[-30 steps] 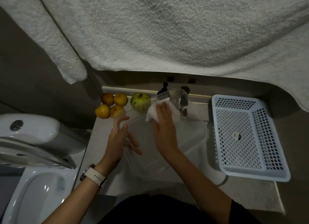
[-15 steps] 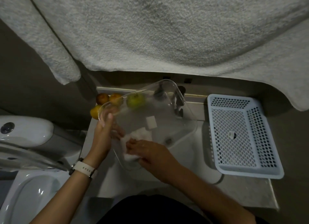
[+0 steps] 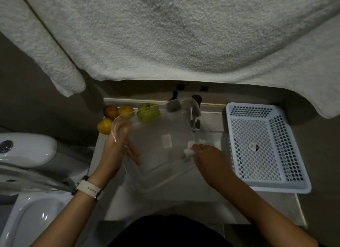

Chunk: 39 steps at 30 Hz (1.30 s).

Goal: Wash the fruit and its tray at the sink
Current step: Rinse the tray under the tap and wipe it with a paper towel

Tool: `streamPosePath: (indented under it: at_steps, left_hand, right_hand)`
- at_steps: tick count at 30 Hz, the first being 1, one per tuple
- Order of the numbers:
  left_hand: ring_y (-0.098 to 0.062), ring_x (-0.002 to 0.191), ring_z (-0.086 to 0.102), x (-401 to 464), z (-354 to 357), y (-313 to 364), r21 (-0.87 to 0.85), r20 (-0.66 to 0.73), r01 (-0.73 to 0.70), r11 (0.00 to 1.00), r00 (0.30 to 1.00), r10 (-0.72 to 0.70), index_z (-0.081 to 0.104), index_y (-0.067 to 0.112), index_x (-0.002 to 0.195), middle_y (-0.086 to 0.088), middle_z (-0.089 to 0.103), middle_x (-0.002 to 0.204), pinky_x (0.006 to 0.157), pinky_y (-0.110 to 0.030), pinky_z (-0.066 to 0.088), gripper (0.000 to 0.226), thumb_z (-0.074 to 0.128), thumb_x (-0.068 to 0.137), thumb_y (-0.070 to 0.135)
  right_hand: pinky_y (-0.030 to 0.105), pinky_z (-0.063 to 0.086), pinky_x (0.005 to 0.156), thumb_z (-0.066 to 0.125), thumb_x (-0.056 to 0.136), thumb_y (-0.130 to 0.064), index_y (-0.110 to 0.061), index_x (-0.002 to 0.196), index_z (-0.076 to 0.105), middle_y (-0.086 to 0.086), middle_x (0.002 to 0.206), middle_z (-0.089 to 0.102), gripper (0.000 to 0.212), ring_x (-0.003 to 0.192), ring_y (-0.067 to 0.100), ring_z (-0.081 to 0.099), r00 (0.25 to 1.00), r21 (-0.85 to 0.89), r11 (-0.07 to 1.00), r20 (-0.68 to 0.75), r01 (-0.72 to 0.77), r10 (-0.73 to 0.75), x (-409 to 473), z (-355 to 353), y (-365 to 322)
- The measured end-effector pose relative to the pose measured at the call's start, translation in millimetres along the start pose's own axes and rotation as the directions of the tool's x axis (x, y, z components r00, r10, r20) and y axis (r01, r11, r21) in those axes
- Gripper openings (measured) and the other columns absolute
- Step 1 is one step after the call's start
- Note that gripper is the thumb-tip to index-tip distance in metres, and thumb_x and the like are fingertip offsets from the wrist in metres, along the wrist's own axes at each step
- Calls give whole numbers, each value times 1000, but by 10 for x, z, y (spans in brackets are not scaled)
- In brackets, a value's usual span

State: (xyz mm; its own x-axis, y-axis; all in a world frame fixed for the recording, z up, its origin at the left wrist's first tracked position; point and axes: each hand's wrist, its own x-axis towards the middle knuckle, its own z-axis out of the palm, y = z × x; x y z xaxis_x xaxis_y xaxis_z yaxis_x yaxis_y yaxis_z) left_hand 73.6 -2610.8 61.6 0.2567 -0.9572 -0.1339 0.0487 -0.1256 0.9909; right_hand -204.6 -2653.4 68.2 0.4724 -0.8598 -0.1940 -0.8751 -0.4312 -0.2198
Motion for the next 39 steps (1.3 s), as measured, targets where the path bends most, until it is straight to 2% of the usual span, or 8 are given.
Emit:
streamPosePath:
  at_steps: [6,11,16,19,24,28,33,39]
  left_hand:
    - [-48,47,58,49,51,72,-13,-2,1,1000,1000,-1,42,14,136,-31,55,61,41,-49,54,38,44,102,30]
    - [-44,53,61,-19,165,66,-33,6,32,999,999,-32,42,10,132,-33,58,76,44,-48,55,38,40,100,31]
    - [-47,57,64,-119,327,21,-51,51,34,998,998,-32,48,25,124,-27,64,73,47,-48,56,33,36,101,46]
    - [-26,70,72,-75,324,21,-8,-14,-12,1000,1000,12,60,37,111,-6,73,93,49,-34,57,25,38,100,43]
    - [-8,86,71,-121,225,-102,-7,-25,115,993,993,-115,70,40,95,5,73,95,65,-22,58,26,49,92,55]
    - [-45,64,67,-135,11,-8,-98,101,189,977,979,-180,64,28,113,-21,69,76,53,-46,57,41,47,91,59]
    - [-53,61,61,10,-272,106,-106,212,272,956,946,-245,50,20,129,-34,58,70,54,-56,55,38,47,94,35]
    - [-52,59,62,136,20,310,98,367,225,970,897,-245,43,21,133,-32,60,72,51,-51,57,43,39,91,28]
  right_hand:
    - [22,51,76,47,98,-11,-16,126,54,5,114,61,30,93,9,62,986,401,909,-71,-109,150,85,-95,-84]
    - [13,44,86,44,100,-9,-12,131,54,5,122,61,32,110,13,57,900,713,699,-269,-54,344,258,-121,-371]
    - [25,31,109,44,99,-6,-7,143,40,13,146,42,44,131,19,41,942,691,717,-295,94,160,482,-156,-844]
    - [37,27,116,43,99,-5,-4,146,34,15,153,33,48,141,27,32,976,642,743,-204,189,-73,396,-62,-1042]
    - [30,37,109,45,99,-6,-7,141,45,12,140,50,43,128,19,47,975,753,631,-70,189,-209,250,-91,-1098]
    - [19,47,87,52,95,-4,-7,116,64,1,108,67,25,96,3,63,988,906,411,-37,96,-150,176,-484,-670]
    - [33,49,79,51,93,-12,-15,108,68,13,105,71,23,93,21,66,976,972,196,-157,127,147,185,-1168,69]
    - [27,42,69,50,95,-5,-6,113,64,10,95,64,22,81,15,55,977,809,566,-211,159,27,598,-1374,73]
